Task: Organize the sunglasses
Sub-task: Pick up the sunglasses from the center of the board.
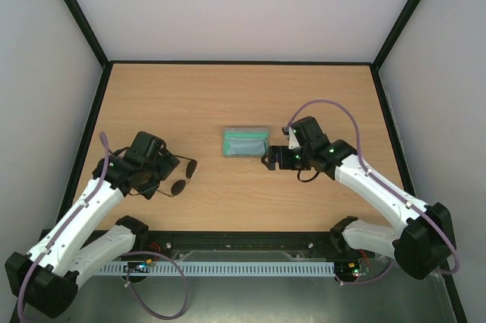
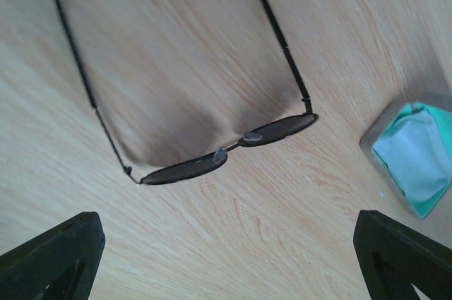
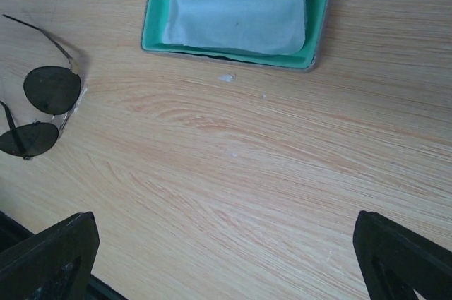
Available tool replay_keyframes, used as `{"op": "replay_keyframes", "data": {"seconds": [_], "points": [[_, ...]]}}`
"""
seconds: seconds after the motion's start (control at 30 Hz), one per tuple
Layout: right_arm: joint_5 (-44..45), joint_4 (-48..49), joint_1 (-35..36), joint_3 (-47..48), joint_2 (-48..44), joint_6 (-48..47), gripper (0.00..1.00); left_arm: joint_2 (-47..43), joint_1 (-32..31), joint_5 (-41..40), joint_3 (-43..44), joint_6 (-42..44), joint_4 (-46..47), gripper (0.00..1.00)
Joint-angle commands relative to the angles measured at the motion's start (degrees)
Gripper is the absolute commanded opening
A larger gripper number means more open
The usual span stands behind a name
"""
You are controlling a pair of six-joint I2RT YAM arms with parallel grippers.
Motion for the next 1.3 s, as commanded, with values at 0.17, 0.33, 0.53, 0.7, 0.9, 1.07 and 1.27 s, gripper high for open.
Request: {"op": "replay_keyframes", "data": {"seconds": [0.17,0.33,0.53,0.7,0.9,1.07,1.27], "points": [[-3.3,1.3,0.5,2.3,1.7,-1.1,0.98,8.1,0.6,0.4,0.2,-22.4,-9.5,0.99],[-1.6,0.8,0.6,3.7,0.9,-1.0,0.97,15.1,1.9,4.2,-1.7,-22.5,-2.8,0.99],[1.1,-2.4,0.6,5.7,0.0,-2.3,0.96,16.9,6.3,4.9,-4.9,-20.3,0.0,0.99],[1.7,-3.1,0.6,4.8,-0.3,-2.7,0.96,17.2,9.7,6.3,-9.0,-17.8,4.2,0.93],[1.3,-1.9,0.6,3.6,0.3,-2.6,0.95,20.0,10.5,6.6,-11.9,-15.2,9.5,0.76],[0.5,-0.9,0.6,3.4,1.3,-2.3,0.94,22.9,10.7,6.3,-12.8,-13.3,11.5,0.62],[0.2,-0.4,0.6,3.3,2.1,-2.0,0.93,24.1,10.6,5.1,-12.5,-11.8,11.2,0.42]]}}
